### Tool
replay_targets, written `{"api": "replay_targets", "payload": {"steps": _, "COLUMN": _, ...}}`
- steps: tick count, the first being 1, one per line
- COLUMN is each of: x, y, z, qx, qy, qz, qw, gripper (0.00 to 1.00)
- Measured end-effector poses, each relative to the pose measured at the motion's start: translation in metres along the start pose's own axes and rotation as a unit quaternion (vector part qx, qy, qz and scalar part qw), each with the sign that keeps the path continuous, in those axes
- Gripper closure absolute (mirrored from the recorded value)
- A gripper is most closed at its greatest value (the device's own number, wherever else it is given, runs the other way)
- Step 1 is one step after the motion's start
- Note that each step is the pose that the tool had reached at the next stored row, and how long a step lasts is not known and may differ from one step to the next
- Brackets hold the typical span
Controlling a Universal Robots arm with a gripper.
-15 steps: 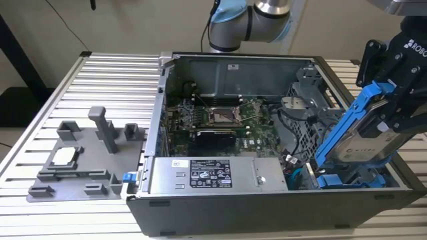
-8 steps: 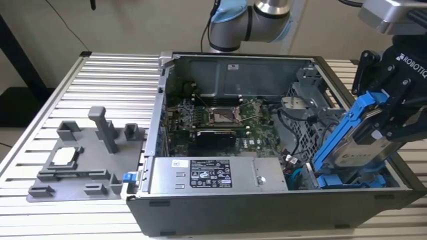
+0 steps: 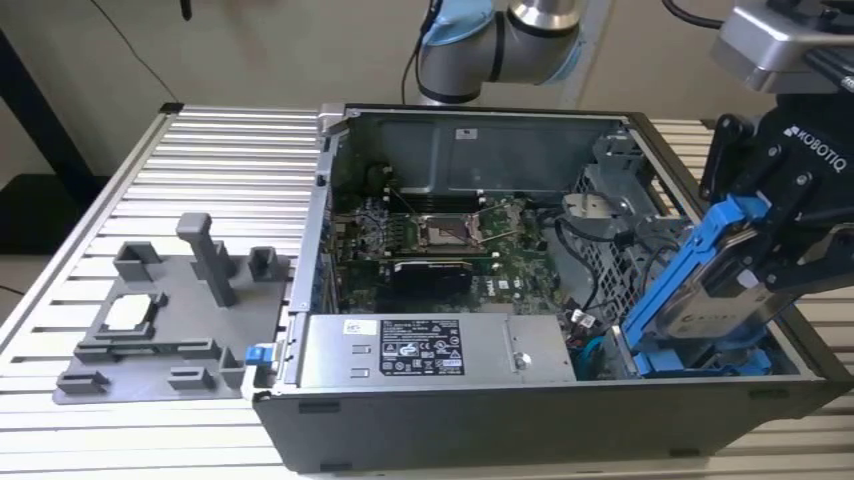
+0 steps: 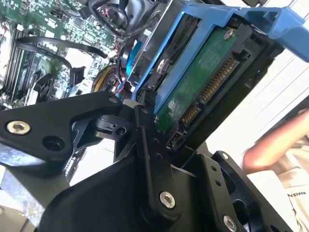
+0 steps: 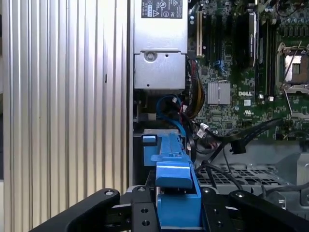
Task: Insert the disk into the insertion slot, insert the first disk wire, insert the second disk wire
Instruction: 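Insert the disk into the insertion slot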
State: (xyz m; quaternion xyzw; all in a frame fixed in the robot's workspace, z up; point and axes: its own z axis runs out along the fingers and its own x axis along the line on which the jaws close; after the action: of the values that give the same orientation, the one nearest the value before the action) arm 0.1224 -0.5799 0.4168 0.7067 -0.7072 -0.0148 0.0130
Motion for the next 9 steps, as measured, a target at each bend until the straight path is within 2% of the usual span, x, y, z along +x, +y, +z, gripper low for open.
{"api": "replay_targets", "payload": {"steps": 9, "x": 0.0, "y": -0.0053, "z": 0.0086, "qx": 0.0, "qy": -0.0057, "qz": -0.004, "qw": 1.0, "gripper": 0.67}}
